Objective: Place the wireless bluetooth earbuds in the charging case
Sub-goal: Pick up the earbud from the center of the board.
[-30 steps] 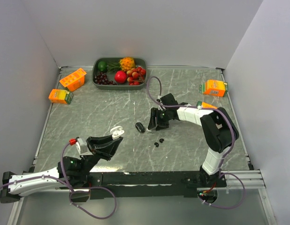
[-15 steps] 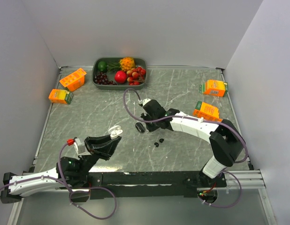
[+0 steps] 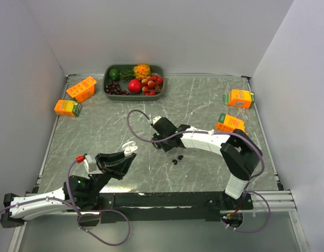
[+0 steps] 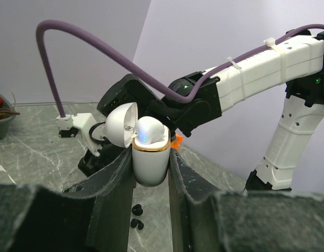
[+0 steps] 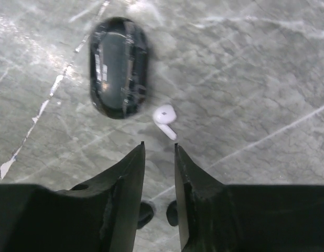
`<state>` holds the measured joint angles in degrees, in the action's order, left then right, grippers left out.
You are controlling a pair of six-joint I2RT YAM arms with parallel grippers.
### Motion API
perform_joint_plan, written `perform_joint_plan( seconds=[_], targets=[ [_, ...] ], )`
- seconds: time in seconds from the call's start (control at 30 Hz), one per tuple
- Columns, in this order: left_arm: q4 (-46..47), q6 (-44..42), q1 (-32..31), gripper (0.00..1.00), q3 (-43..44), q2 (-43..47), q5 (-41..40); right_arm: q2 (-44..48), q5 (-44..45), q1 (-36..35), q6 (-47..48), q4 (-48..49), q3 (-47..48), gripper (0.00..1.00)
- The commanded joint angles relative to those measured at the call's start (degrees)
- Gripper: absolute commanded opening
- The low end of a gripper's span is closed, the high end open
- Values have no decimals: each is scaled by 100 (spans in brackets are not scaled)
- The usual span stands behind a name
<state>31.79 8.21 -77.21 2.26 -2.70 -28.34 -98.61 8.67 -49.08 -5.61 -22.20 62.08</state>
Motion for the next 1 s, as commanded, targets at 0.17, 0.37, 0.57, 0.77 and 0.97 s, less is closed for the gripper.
perform_joint_plan(
  seconds=[0.17,0.37,0.57,0.77,0.97],
  targets=[
    [-6,23,-5,1,-297,182,-5,-405,487,-155,244,-39,515,44],
    [-85,32,4,1,-288,235,-14,-589,566,-146,244,-22,603,44],
    [-138,41,4,1,-288,252,-14,-660,522,-137,218,22,577,39],
    [-129,41,-5,1,-288,252,-14,-598,434,-76,104,110,445,34],
    [-156,67,4,1,-288,252,-14,-466,4,170,-125,180,340,28]
  ],
)
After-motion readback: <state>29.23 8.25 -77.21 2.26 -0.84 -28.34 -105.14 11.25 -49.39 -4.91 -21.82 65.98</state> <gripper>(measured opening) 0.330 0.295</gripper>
